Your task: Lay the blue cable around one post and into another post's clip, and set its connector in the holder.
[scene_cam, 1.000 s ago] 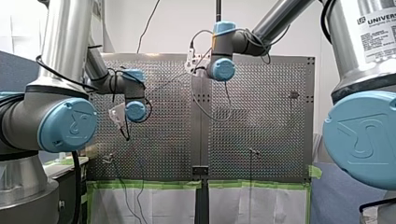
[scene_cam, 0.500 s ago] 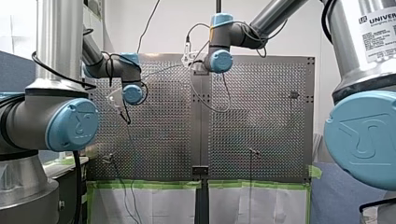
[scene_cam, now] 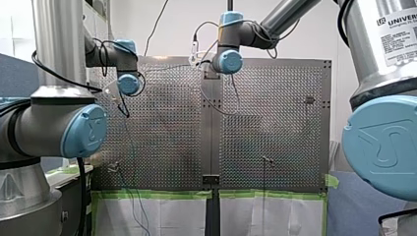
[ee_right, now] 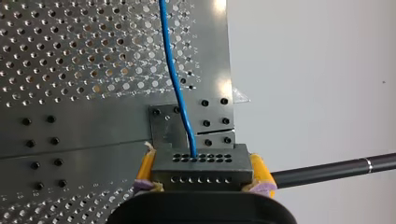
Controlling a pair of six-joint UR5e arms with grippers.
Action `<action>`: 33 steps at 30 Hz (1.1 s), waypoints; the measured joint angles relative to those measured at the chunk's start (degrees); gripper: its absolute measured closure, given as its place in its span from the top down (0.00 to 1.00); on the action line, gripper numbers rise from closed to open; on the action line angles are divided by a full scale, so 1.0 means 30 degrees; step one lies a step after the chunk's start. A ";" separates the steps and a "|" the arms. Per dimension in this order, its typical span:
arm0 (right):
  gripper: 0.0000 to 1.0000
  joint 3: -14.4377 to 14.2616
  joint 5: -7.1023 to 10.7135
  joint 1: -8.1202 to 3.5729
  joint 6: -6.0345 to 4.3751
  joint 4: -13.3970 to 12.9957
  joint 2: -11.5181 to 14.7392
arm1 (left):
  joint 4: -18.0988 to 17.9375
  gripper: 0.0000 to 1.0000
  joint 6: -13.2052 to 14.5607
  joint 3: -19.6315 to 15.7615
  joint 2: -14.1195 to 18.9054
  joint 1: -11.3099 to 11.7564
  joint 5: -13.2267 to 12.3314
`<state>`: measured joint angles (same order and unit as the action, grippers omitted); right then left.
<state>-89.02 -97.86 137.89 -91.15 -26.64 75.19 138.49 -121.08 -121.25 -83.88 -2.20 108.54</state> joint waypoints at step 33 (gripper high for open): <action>0.00 0.3876 0.0408 0.1125 0.0324 0.1326 -0.2319 | 0.5225 0.00 -0.0574 0.3952 0.3218 0.1949 -0.1049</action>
<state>-77.39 -96.63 141.27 -90.18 -22.66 68.24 154.17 -122.81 -109.39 -74.23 3.64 105.39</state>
